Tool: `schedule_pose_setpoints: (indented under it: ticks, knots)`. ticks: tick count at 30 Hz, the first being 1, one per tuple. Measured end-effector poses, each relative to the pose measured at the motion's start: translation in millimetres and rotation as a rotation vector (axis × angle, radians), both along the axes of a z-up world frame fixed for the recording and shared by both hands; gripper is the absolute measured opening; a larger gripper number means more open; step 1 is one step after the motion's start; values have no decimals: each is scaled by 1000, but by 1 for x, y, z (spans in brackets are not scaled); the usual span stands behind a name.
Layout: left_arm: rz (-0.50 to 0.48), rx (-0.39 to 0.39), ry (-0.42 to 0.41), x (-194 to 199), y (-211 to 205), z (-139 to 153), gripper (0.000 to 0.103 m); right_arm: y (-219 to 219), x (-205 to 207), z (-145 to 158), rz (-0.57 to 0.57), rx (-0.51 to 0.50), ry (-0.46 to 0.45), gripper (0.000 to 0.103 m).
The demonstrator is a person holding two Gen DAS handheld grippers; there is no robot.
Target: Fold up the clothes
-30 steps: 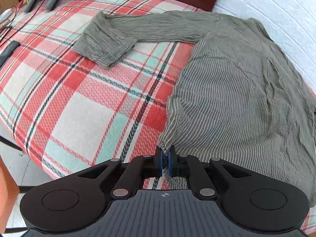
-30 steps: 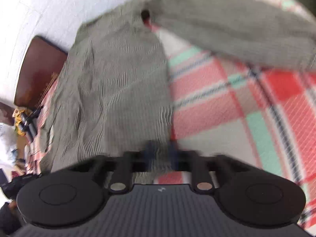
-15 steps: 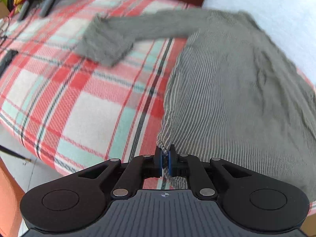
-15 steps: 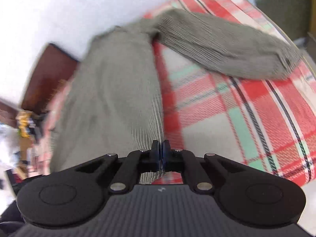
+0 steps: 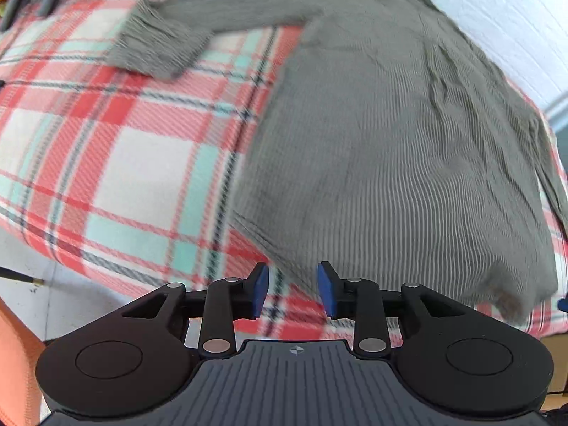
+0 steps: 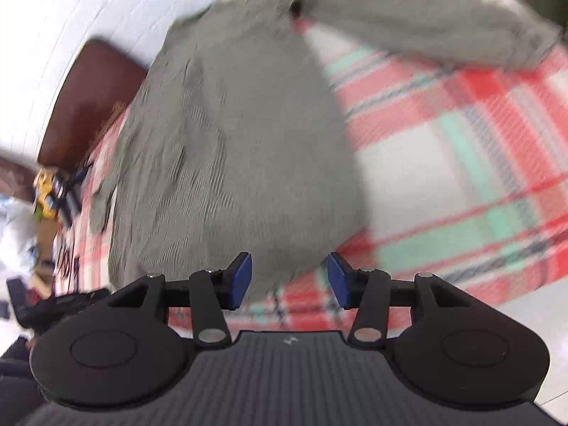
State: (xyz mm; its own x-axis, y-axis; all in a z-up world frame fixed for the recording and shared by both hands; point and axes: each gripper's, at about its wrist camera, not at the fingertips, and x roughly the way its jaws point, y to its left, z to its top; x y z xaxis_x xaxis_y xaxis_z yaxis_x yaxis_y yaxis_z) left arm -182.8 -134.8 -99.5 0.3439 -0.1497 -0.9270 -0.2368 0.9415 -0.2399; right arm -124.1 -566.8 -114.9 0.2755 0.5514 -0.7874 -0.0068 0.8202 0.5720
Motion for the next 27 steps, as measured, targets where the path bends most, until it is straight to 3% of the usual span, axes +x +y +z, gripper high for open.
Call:
schedule_pose_setpoints:
  ticks: [5, 13, 14, 15, 16, 17, 18, 19, 27]
  knots:
    - [-34, -36, 1, 1, -12, -3, 52, 30, -7, -12, 43, 89, 39, 53]
    - [-87, -81, -2, 9, -35, -12, 52, 53, -3, -32, 16, 185, 117, 53]
    - [-93, -86, -2, 10, -38, -13, 47, 54, -3, -34, 8, 190, 124, 53]
    - [-100, -92, -2, 12, -41, -14, 24, 55, -3, -36, -7, 200, 127, 53]
    - [-106, -97, -3, 13, -44, -15, 9, 56, -1, -38, -28, 220, 132, 52]
    - [-113, -103, -3, 14, -47, -16, 2, 56, -1, -40, -45, 237, 137, 37]
    - [-119, -109, -3, 15, -50, -17, 1, 56, 0, -42, -60, 253, 142, 13]
    - [-126, -114, -4, 16, -52, -18, 0, 58, 1, -44, -66, 257, 146, 4]
    - [-114, -117, -93, 25, -45, 7, 0, 64, 9, 0, 17, 349, 20, 3]
